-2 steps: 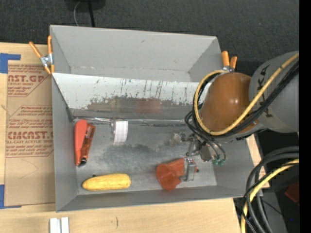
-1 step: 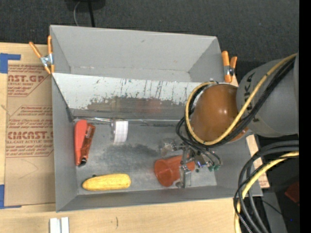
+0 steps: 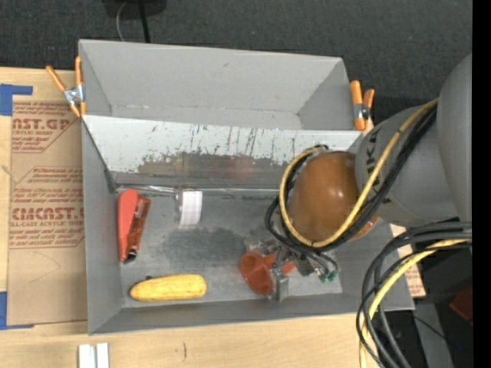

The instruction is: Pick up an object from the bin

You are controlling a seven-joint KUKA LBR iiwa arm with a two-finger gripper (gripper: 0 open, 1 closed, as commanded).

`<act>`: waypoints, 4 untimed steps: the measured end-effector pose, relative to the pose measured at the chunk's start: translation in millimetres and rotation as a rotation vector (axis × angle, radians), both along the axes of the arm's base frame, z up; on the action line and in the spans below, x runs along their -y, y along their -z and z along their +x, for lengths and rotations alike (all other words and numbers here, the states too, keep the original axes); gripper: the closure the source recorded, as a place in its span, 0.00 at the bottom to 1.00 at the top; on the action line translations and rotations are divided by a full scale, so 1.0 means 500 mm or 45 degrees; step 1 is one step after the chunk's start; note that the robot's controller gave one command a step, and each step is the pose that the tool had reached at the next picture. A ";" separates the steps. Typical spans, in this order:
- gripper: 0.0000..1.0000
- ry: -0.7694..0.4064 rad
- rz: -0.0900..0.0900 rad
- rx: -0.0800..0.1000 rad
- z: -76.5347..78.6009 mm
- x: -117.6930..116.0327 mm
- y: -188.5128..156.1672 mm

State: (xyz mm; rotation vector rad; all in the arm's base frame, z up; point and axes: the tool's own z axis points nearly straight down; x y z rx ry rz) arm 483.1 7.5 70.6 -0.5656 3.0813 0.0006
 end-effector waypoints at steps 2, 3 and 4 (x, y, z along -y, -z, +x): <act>1.00 0.001 0.000 -0.012 0.007 0.001 -0.087; 1.00 0.027 0.001 -0.001 0.016 0.032 -0.191; 1.00 -0.002 0.000 -0.009 0.022 0.012 -0.247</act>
Offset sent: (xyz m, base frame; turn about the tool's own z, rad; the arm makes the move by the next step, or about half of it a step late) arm 0.0090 -0.0013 0.0723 0.0003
